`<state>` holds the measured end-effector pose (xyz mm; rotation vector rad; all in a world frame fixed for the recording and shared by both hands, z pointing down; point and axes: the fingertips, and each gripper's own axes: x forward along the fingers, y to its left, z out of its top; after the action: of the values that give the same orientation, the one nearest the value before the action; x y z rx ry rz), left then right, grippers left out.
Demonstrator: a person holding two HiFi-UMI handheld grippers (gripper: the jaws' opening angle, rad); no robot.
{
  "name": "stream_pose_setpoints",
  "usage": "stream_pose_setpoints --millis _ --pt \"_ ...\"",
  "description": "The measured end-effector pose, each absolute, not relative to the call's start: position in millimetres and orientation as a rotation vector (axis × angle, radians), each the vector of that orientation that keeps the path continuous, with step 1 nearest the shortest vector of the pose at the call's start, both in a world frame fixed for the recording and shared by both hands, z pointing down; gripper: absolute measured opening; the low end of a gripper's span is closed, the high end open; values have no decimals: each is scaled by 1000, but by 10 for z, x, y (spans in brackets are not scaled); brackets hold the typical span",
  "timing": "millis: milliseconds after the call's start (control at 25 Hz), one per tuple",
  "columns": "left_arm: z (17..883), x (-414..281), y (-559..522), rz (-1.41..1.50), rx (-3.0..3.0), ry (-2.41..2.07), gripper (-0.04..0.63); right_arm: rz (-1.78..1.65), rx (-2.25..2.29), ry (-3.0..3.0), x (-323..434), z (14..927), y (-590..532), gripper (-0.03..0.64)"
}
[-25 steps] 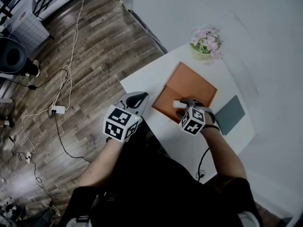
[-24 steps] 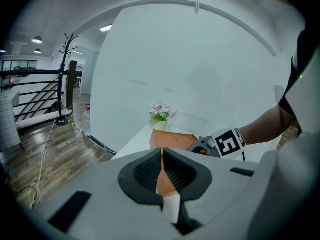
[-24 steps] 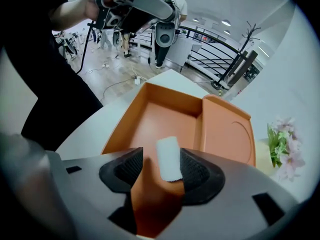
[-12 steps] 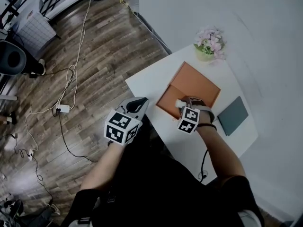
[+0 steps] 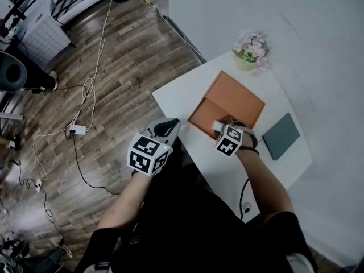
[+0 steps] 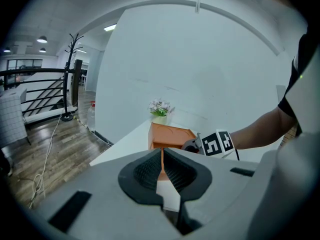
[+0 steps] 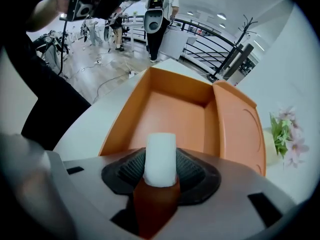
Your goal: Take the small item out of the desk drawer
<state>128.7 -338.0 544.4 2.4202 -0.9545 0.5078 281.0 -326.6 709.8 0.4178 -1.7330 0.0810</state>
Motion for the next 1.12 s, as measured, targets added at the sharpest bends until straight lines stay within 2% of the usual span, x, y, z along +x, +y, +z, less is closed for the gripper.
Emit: stream_pose_setpoints --millis 240,440,720,1120 --pt "5433 1321 -3165 519 2419 -969 21 49 472 -1790 2869 7023 -3254 176" --pt "5283 1399 -2906 505 2427 -971 21 47 595 -1878 2909 6592 -3239 175" --pt "4938 1600 -2643 490 2471 -1010 21 236 813 -2131 3013 5921 -3067 173" --pt "4186 1758 -2813 493 2627 -1081 21 346 1000 -2310 3296 5270 -2976 173"
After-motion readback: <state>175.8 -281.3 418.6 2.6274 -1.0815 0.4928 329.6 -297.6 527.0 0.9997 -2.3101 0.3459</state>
